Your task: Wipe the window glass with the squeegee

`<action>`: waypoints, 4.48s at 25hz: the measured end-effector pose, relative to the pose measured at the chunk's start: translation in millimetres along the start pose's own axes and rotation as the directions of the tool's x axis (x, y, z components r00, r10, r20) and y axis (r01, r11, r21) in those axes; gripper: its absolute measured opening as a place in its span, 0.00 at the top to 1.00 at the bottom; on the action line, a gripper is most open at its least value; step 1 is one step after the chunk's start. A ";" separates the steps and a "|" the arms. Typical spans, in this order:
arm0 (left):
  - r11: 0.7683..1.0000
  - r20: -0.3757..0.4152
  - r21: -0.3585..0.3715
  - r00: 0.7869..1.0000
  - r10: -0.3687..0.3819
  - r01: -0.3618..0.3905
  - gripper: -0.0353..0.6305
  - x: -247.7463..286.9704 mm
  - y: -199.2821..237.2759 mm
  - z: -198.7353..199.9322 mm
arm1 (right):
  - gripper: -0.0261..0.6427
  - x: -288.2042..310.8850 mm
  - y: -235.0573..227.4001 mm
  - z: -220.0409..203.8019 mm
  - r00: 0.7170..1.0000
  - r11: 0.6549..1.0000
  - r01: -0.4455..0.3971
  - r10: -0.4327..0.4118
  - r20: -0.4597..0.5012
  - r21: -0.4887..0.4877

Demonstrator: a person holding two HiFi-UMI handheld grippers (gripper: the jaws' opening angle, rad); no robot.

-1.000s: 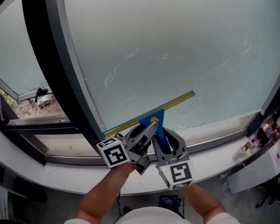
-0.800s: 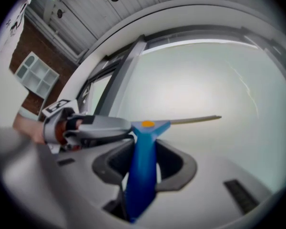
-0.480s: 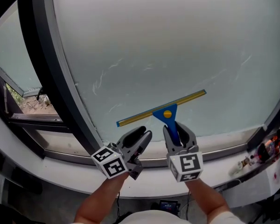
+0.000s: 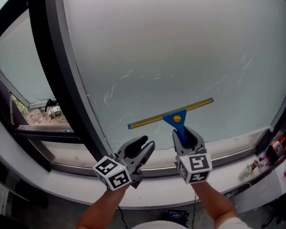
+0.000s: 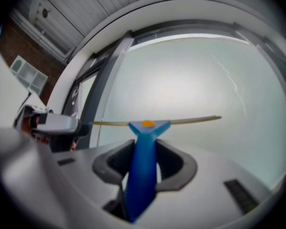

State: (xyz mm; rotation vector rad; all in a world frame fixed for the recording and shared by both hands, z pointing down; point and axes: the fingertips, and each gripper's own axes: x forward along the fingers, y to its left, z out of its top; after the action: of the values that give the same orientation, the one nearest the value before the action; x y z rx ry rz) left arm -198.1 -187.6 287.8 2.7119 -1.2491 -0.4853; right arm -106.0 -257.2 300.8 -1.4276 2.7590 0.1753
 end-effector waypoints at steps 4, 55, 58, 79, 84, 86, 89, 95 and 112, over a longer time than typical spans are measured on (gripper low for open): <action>1.000 -0.018 0.023 1.000 0.000 0.000 0.71 -15.2 -2.2 0.9 | 0.74 -3.2 5.4 1.9 1.000 1.000 0.013 -0.012 -0.015 0.010; 0.869 0.112 0.495 0.992 -0.056 -0.007 0.76 170.4 -72.5 240.7 | 0.74 120.5 -200.9 468.7 0.905 0.976 0.204 -0.159 0.394 -0.076; 0.865 0.109 0.502 0.992 -0.058 -0.005 0.76 173.2 -73.8 244.5 | 0.74 127.5 -204.1 488.6 0.902 0.973 0.220 -0.176 0.395 -0.070; 0.883 0.080 0.469 0.994 -0.077 0.031 0.76 177.7 -68.6 234.0 | 0.74 152.5 -219.7 497.1 0.920 0.975 0.217 -0.188 0.345 -0.048; 0.889 0.069 0.456 0.994 -0.080 0.040 0.76 177.1 -70.2 225.0 | 0.74 149.4 -220.9 486.6 0.922 0.975 0.220 -0.193 0.336 -0.042; 0.892 0.067 0.451 0.995 -0.079 0.041 0.76 175.8 -70.1 222.5 | 0.74 148.4 -220.4 482.1 0.923 0.975 0.219 -0.194 0.331 -0.040; 0.896 0.061 0.443 0.995 -0.077 0.042 0.76 175.1 -69.3 219.0 | 0.74 147.3 -219.4 474.8 0.926 0.975 0.218 -0.194 0.324 -0.041; 0.901 0.049 0.431 0.996 -0.076 0.048 0.76 173.5 -67.4 210.1 | 0.74 146.1 -218.0 461.0 0.929 0.975 0.221 -0.199 0.313 -0.036; 0.916 0.020 0.399 0.998 -0.066 0.053 0.76 167.0 -61.1 193.2 | 0.74 144.5 -213.8 424.5 0.940 0.973 0.227 -0.212 0.266 -0.028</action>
State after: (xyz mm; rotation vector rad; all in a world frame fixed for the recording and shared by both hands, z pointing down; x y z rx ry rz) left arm -117.2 -268.7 51.5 3.0941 -1.4126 -0.3080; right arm -25.9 -448.6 -150.5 -1.5846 2.3846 0.4080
